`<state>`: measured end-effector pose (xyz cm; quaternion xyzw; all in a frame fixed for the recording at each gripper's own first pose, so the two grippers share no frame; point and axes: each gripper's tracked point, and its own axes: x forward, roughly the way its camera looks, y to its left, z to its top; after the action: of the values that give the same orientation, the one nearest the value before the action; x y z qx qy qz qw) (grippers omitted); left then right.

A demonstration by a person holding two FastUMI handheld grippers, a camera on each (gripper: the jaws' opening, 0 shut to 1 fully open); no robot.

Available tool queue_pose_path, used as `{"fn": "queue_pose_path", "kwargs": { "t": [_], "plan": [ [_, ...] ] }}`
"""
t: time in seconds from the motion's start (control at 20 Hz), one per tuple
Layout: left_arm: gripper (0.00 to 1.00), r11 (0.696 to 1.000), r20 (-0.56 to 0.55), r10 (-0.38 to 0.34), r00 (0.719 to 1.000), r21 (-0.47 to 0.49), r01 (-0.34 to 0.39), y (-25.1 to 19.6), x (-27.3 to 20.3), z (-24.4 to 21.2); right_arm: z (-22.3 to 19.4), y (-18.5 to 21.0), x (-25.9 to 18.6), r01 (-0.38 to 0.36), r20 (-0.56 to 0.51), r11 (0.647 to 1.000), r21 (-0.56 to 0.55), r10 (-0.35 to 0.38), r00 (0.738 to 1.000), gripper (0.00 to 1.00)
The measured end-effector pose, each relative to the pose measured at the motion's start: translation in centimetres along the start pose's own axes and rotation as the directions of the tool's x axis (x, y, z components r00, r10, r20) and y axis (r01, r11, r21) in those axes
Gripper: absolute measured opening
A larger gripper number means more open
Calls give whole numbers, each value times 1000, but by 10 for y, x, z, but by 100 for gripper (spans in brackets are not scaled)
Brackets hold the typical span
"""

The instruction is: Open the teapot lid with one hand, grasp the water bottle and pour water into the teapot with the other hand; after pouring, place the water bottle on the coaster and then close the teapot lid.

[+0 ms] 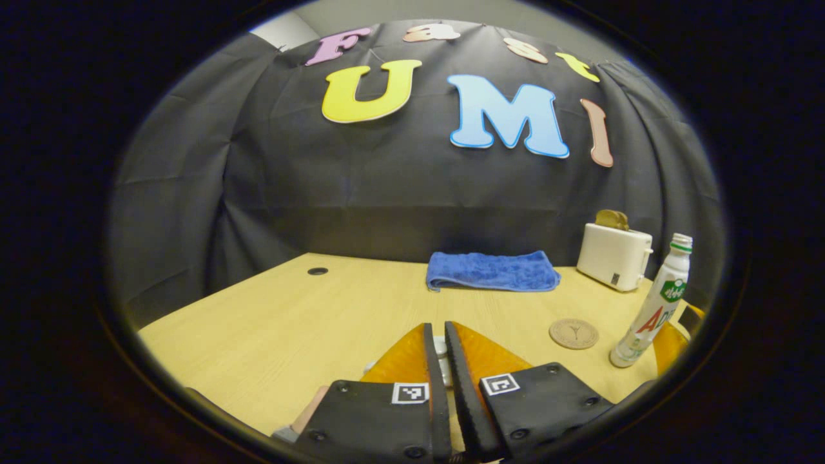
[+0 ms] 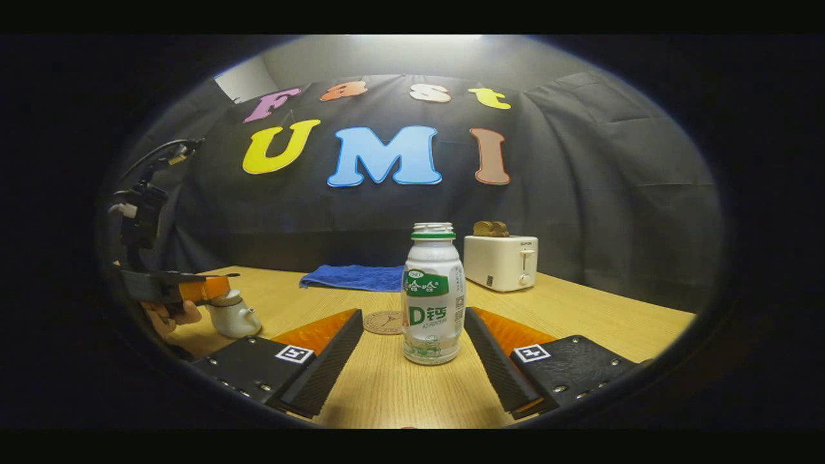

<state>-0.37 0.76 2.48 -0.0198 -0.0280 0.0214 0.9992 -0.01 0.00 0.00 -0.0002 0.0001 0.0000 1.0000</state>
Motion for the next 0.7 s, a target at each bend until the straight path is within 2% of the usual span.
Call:
{"fn": "queue_pose_path", "kwargs": {
  "t": [0.05, 0.15, 0.2, 0.35, 0.4, 0.7],
  "plan": [
    [16, 1000, 9, 0, 1000, -1, 0, 2, 0, 4, 0, 0, 0, 1, 0, 1000, 0, -1, 1000, 97],
    [5, 1000, 17, 8, 1000, -6, -8, 7, -3, 8, 0, 1, 1, -2, 0, 1000, 0, 2, 1000, 97],
    [16, 1000, 15, 15, 1000, -8, -15, 10, -2, 7, 1, 1, 1, -4, 0, 1000, 0, 4, 1000, 97],
    [16, 999, 12, 32, 999, -18, -32, 20, -5, 9, 1, 3, 4, -9, 0, 1000, 0, 9, 1000, 97],
    [0, 999, 15, 40, 999, -21, -40, 27, -6, 9, 2, 4, 6, -11, 0, 1000, 0, 11, 1000, 97],
    [0, 994, 36, 106, 994, -42, -104, 69, -13, 17, 2, -10, 18, 50, 1, 999, 2, -50, 999, 97]
  ]
}}
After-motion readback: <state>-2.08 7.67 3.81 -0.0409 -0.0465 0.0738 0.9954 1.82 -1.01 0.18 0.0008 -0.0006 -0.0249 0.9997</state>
